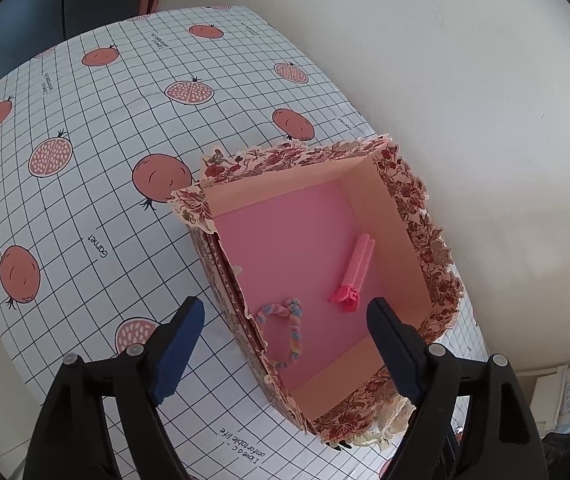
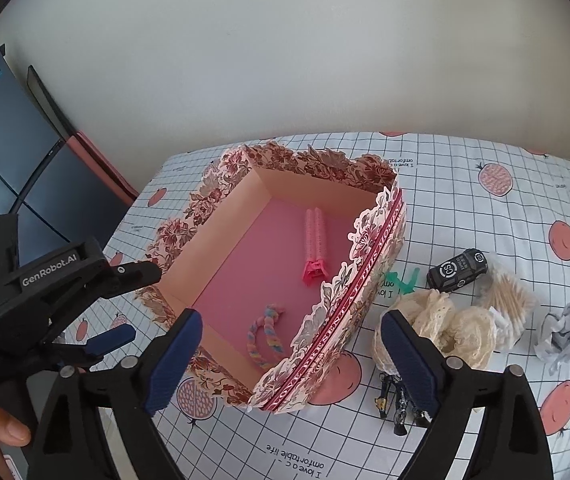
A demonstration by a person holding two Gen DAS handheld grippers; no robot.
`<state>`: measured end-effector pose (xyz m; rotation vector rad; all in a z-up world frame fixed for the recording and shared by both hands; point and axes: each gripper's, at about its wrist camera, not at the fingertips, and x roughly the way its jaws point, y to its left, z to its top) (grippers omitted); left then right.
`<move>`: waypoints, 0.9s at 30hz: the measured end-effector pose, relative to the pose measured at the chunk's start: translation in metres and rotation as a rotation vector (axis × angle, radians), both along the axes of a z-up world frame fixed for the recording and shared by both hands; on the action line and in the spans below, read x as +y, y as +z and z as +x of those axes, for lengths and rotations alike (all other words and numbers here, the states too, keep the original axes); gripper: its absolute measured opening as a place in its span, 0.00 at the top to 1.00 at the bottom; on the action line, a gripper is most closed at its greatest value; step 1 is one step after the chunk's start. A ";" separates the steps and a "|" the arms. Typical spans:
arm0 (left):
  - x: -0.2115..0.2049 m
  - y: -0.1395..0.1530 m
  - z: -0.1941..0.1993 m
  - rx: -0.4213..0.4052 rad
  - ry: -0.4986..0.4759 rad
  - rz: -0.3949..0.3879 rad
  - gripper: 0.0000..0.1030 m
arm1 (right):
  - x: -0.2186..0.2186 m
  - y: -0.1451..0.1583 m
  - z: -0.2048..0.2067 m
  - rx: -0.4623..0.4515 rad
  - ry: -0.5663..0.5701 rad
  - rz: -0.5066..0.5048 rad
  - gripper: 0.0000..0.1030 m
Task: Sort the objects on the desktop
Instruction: 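Withdraw both tools from the box toward the remaining items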
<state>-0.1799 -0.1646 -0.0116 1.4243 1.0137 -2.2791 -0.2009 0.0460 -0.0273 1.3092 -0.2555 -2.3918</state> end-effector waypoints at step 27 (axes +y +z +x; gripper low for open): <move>0.057 0.053 -0.005 0.201 -0.110 -0.223 0.00 | 0.082 0.020 0.002 0.084 -0.180 0.039 0.00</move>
